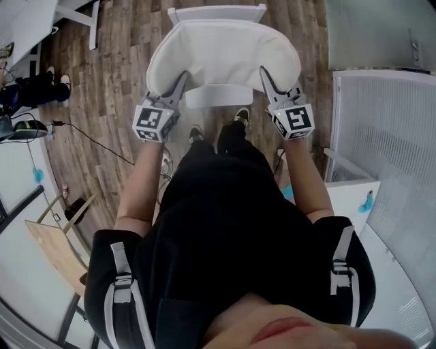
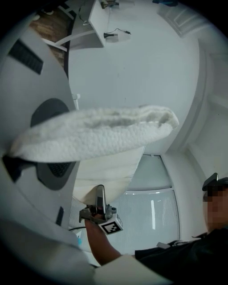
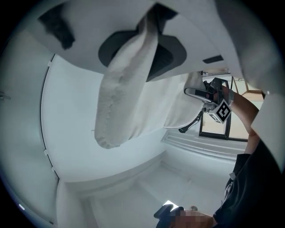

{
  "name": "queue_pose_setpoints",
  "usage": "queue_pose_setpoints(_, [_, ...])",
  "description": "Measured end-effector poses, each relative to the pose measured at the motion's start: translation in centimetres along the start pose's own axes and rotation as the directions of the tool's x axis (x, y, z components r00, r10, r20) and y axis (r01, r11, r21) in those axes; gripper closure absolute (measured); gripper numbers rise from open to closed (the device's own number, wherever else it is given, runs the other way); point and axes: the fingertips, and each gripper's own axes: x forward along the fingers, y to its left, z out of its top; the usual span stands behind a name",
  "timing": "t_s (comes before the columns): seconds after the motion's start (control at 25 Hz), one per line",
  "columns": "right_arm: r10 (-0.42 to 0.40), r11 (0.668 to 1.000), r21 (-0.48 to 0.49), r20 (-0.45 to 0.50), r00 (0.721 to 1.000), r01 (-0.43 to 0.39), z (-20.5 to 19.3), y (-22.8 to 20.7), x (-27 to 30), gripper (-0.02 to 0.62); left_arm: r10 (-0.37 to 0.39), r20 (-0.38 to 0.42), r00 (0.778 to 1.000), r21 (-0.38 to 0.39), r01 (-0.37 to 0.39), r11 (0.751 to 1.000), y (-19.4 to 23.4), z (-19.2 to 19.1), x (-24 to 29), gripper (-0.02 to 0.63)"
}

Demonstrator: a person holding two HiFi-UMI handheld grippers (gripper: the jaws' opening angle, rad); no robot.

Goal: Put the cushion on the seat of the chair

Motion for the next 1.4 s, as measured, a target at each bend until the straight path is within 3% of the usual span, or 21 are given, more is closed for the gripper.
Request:
queue_pose_setpoints(0.36, [0.102, 0.991, 0.099, -0.165, 0.981, -0.086, -10.9, -3.1, 5.3, 0.537, -0.008, -0.189, 0.982, -0.138, -0.018, 0.990, 1.7, -9.8, 6.9, 0.528])
queue_pose_setpoints(0.56, [0.158, 0.971, 0.218, -0.284, 0.946, -0.096, -19.3, -2.9, 8.4, 0.534, -0.045, -0.315, 0.948, -0.211, -0.024, 0.977, 3.0, -17.4, 9.7, 0.535])
queue_pose_setpoints(0.88, [0.222, 0.928, 0.367, -0.406, 0.886, -0.064, -32.8, -2.2, 13.1, 0.534, -0.088, -0.412, 0.907, -0.323, -0.055, 0.945, 5.1, -30.4, 13.6, 0.535])
queue_pose_setpoints(1.16, [0.248, 0.905, 0.425, -0.481, 0.841, -0.024, -43.6, -0.6, 15.8, 0.534, -0.126, -0.498, 0.858, -0.371, -0.079, 0.925, 6.6, -40.7, 16.2, 0.534])
queue_pose_setpoints(1.4, [0.263, 0.898, 0.441, -0.524, 0.810, -0.007, -50.3, -1.4, 18.5, 0.528, -0.143, -0.546, 0.825, -0.400, -0.107, 0.910, 8.0, -46.8, 19.6, 0.532])
